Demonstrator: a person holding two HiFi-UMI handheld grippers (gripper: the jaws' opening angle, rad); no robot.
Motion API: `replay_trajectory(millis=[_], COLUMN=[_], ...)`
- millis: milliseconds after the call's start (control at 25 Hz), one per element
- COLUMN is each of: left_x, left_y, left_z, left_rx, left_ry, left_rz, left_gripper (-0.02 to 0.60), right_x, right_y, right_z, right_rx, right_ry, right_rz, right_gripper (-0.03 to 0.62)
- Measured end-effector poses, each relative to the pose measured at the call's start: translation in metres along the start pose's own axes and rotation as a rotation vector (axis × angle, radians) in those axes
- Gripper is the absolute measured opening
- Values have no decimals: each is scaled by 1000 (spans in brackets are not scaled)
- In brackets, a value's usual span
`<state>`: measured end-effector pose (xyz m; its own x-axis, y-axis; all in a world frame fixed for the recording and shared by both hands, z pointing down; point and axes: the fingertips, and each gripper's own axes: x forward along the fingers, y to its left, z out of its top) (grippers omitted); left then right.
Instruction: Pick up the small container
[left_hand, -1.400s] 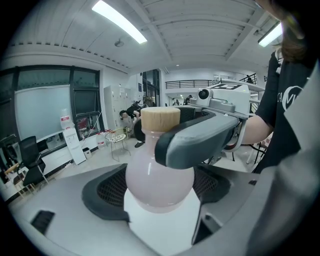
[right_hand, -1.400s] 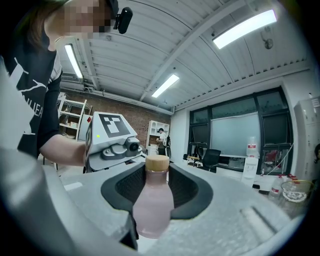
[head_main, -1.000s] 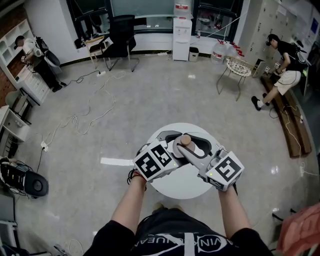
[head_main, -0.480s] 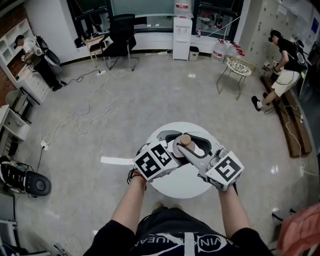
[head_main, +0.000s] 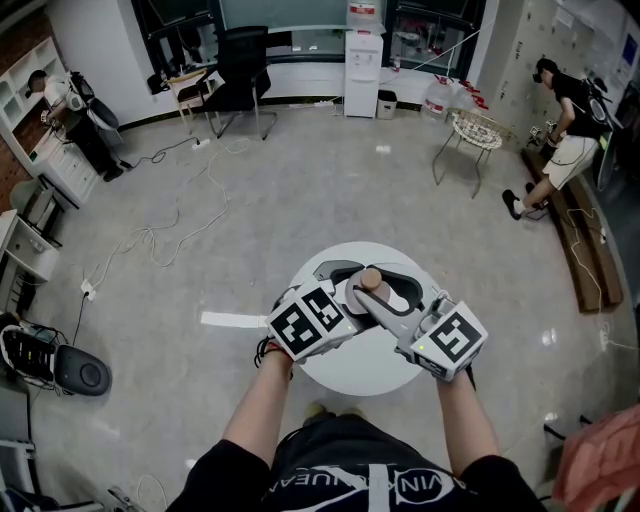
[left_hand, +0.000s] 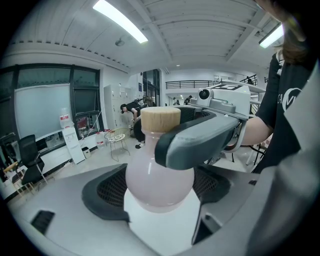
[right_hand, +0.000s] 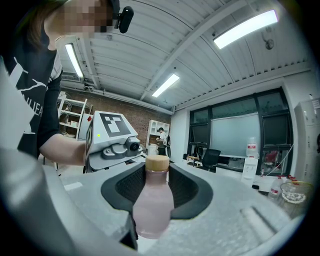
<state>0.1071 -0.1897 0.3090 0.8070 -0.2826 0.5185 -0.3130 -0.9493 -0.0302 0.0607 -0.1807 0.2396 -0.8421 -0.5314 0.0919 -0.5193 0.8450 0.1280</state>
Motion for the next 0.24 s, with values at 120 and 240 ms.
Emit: replay_trajectory(millis=[120,240], left_x=[0,0], left_y=[0,-1], left_z=[0,1], left_rx=[0,0], left_ry=[-1,-4], left_rz=[-3,-3], left_gripper=[357,357], right_x=[0,-1], right_y=[0,1], right_z=[0,0], right_rx=[0,5], right_ry=[1,5], right_rz=[1,3], right_gripper=[144,144])
